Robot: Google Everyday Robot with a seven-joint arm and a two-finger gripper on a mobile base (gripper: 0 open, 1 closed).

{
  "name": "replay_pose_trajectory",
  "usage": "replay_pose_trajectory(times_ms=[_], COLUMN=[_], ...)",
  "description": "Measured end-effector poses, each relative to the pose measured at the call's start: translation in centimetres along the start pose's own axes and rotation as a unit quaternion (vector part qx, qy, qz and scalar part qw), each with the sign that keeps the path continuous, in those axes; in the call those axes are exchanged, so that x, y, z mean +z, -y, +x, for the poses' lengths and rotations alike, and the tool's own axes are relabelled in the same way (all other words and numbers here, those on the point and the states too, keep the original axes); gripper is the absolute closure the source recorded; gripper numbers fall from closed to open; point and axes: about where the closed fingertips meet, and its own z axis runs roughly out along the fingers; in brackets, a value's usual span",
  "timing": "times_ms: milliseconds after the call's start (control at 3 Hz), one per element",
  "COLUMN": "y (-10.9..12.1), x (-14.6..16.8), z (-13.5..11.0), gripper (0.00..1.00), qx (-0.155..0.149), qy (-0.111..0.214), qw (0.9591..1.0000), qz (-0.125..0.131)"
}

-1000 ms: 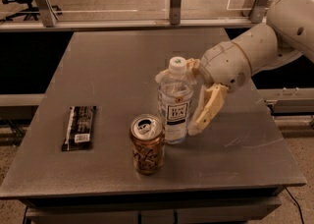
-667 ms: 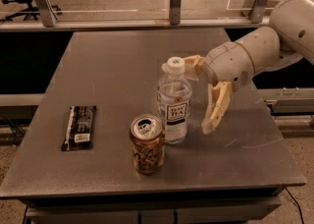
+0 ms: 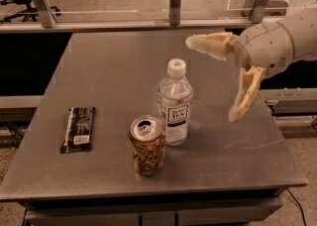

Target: Move blue plastic bottle near orange can

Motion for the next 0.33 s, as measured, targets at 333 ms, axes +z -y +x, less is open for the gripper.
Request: replay_pose_trajectory(times_ms=[333], y=[0.21], x=[-0.07], z=[-0.15], gripper=[0.0], qx=[-0.006], qy=[0.0], qw=[1.0], qz=[0.006])
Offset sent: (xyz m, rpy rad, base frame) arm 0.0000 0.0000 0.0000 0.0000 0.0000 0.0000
